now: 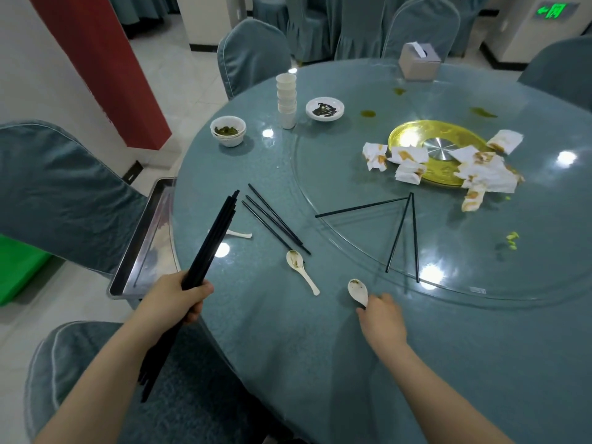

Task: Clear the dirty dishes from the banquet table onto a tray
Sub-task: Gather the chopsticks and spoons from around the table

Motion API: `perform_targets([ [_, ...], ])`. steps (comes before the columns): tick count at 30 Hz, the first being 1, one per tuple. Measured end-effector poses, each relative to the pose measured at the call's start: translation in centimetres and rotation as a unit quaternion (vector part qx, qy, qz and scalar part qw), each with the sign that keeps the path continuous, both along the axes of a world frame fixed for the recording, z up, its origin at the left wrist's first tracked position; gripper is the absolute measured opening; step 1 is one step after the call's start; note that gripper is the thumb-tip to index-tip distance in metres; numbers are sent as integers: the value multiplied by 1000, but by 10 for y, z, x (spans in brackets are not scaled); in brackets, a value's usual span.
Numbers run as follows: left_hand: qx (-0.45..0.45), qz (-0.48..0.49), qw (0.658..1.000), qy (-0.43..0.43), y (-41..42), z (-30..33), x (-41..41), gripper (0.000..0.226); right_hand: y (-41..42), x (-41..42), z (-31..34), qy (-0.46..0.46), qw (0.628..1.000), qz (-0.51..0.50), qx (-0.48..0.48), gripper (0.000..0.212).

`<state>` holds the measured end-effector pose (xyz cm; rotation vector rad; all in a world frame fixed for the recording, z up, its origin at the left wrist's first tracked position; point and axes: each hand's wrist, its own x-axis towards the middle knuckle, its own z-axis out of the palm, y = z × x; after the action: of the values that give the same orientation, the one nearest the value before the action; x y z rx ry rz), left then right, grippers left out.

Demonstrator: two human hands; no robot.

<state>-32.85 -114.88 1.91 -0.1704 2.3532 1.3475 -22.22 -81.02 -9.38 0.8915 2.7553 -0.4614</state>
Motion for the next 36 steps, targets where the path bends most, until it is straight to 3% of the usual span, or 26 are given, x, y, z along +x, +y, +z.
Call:
perform_targets([
  [5,17,-1,1000,2,-22,6,-6,12,-11,-1,6,-7,1000,-3,3,16],
  [16,119,66,991,3,-52,8,-16,10,-69,-76,33,33,997,64,-29,19],
  [21,98,78,992,-1,-60,-1,-21,14,-74,-120,19,14,997,31,-74,20],
  [36,90,159,983,-32,-53,-17,-31,12,-78,-124,-10,80,984,150,-56,15],
])
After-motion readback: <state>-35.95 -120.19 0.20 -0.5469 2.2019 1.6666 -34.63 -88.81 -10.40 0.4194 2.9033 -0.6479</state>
